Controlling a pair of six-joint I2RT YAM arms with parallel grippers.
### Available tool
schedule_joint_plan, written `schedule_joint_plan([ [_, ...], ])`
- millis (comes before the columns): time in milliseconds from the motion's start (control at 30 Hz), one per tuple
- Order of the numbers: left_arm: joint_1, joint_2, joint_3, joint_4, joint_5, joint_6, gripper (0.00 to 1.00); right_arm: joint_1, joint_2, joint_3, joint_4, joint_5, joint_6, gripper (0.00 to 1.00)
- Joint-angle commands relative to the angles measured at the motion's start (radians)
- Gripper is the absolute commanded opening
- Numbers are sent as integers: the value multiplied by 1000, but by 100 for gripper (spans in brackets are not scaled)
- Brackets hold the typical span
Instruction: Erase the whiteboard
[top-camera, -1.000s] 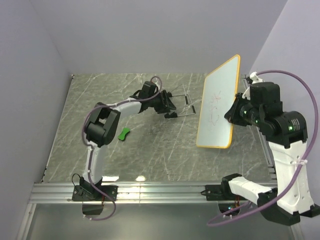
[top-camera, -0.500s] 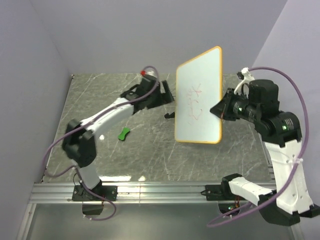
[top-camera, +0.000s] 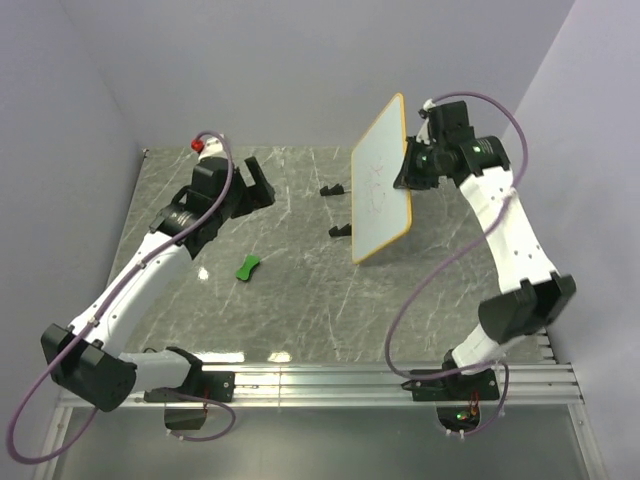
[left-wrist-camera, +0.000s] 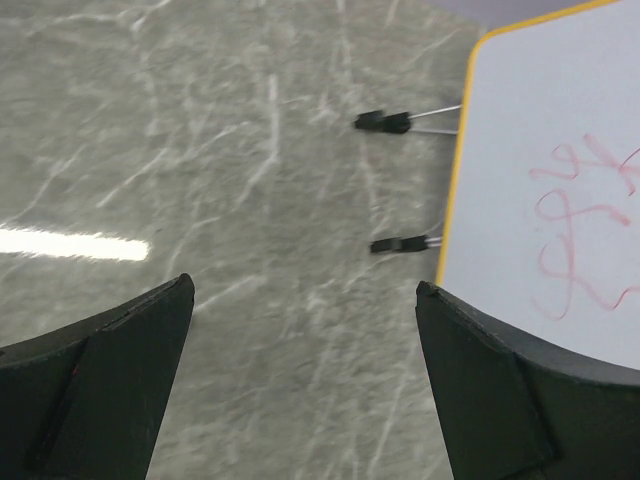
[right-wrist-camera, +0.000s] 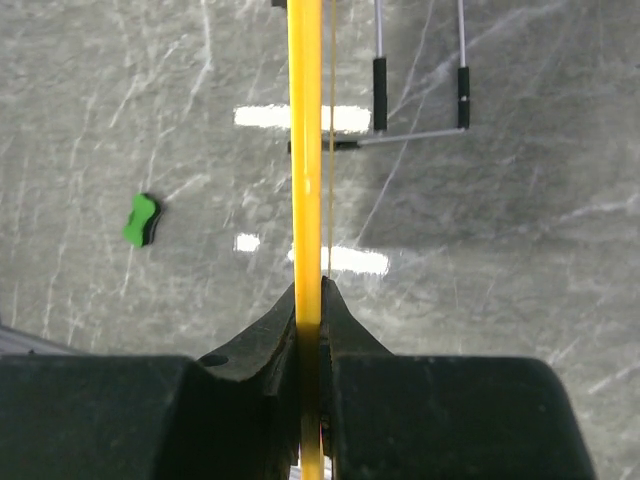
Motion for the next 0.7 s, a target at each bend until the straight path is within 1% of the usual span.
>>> schedule_joint_plan([
  [0, 31, -86, -52, -32, -7, 71, 100, -11, 47, 138, 145, -31, -16, 0],
  [133, 65, -148, -106, -16, -1, 88, 100, -13, 123, 190, 140, -56, -15, 0],
  [233, 77, -160, -134, -3, -4, 103, 99, -15, 163, 227, 139, -54, -16, 0],
  [400, 108, -137, -151, 27, 19, 129, 99, -28, 232, 261, 137, -77, -13, 0],
  [667, 150, -80, -131, 86, 68, 160, 99, -34, 249, 229, 150, -140, -1, 0],
])
